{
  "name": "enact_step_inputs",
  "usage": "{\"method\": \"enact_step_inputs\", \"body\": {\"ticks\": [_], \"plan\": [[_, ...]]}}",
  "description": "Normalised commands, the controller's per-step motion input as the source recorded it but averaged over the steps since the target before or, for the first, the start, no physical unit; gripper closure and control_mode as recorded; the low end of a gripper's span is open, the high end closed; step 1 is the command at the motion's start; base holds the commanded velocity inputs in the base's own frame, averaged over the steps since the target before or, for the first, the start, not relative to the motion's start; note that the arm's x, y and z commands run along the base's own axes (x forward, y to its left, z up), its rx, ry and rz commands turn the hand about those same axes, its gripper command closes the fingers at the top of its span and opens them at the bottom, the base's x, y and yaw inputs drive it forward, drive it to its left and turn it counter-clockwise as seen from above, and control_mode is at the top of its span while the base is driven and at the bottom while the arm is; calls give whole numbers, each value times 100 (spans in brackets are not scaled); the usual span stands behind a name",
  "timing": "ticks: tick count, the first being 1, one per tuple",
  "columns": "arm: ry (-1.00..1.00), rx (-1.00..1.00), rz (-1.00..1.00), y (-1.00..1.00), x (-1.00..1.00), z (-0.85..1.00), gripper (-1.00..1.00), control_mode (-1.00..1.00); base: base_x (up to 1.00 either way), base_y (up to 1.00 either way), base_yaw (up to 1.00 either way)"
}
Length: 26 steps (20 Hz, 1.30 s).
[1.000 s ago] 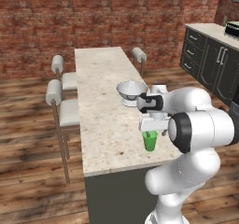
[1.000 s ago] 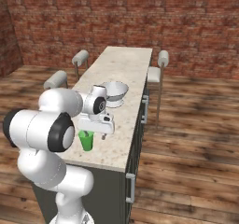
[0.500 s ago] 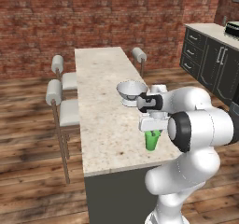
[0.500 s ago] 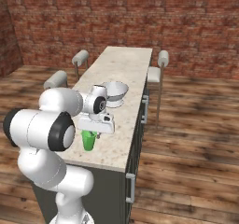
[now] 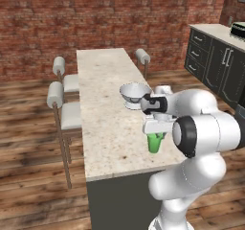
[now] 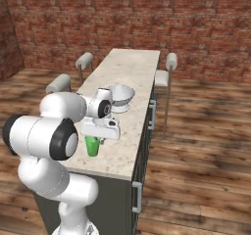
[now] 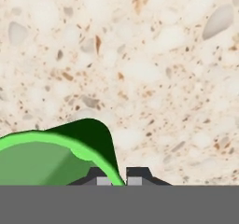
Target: Pick the cup and colander and place them in the sink. Then turn on the water.
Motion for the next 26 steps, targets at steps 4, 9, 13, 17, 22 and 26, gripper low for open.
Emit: {"method": "enact_step_inputs", "body": {"ticks": [4,9,13,17,22,26], "plan": [[1,0,-4,0,-14,42,100,-100,0,0,0],[0,0,-1,0,-44,40,100,-100,0,0,0],[0,0,0,-6,-26,30,100,-100,0,0,0],[4,0,-2,0,-6,60,100,-100,0,0,0],[8,0,-1,-5,-17,69,100,-100,0,0,0],[10,0,-1,-1,-10,67,100,-100,0,0,0]]}}
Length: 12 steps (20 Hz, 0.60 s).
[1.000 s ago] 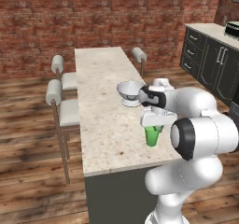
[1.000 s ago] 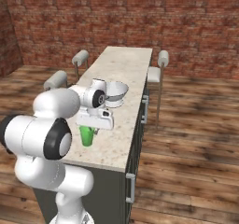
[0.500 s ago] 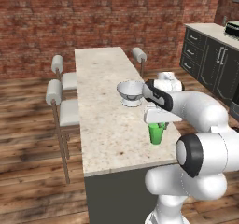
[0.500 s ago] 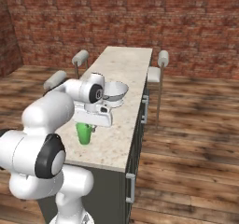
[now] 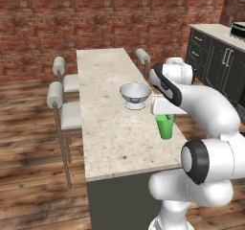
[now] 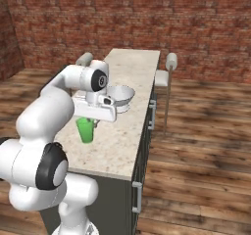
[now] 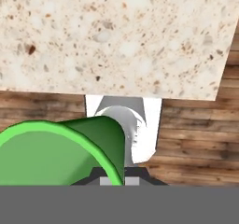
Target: Pick the cup and colander and place them in the sink. Then turn on the water.
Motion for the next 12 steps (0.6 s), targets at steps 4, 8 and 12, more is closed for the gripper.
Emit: {"method": "enact_step_inputs", "body": {"ticks": [4,8,12], "plan": [[7,0,0,-4,-11,50,100,-100,0,0,0],[5,0,-1,-8,-25,41,100,-100,0,0,0],[-1,0,-2,-16,-38,11,100,-100,0,0,0]]}}
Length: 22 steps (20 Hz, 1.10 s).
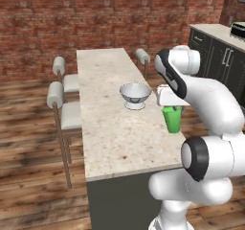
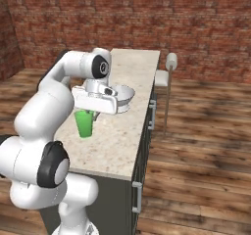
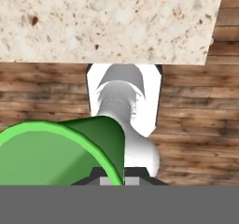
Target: Pick the cup and colander and place them in the sink. Then turn on the water.
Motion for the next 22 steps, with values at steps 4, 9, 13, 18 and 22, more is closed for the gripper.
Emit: {"method": "enact_step_inputs", "body": {"ticks": [4,9,13,18,22], "plan": [[0,0,-5,-9,-24,25,100,-100,0,0,0],[-4,0,-9,0,-9,23,100,-100,0,0,0],[-14,-3,-3,0,-8,15,100,-100,0,0,0],[-20,-10,0,0,-22,3,100,-100,0,0,0],[-18,-10,0,0,-13,1,100,-100,0,0,0]]}}
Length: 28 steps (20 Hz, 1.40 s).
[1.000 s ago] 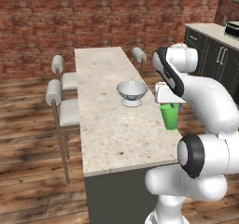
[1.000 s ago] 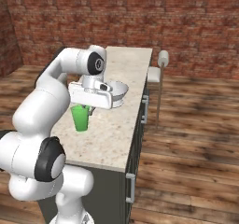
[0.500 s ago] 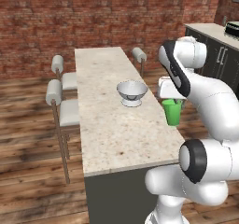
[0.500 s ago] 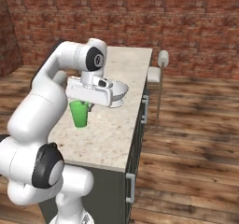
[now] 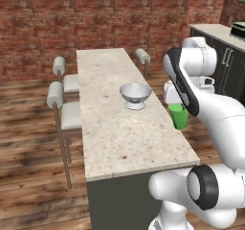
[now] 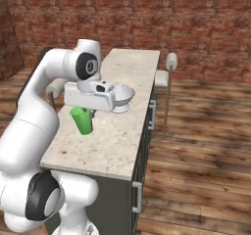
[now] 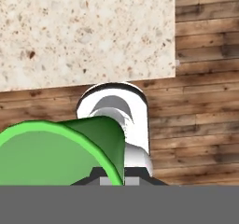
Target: Pick the cup and colander and place them in the sink. Then turn on the water.
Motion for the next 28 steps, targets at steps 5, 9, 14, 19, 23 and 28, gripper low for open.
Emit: {"method": "enact_step_inputs", "body": {"ticks": [5,9,14,19,23,28], "plan": [[-16,-1,-2,0,-4,11,100,-100,0,0,0],[-4,0,0,0,0,7,100,-100,0,0,0],[0,0,0,0,-7,0,100,-100,0,0,0],[0,0,0,0,-6,0,100,-100,0,0,0],[0,0,0,0,-2,0,100,-100,0,0,0],[0,0,0,0,-1,0,100,100,-3,-1,0]]}}
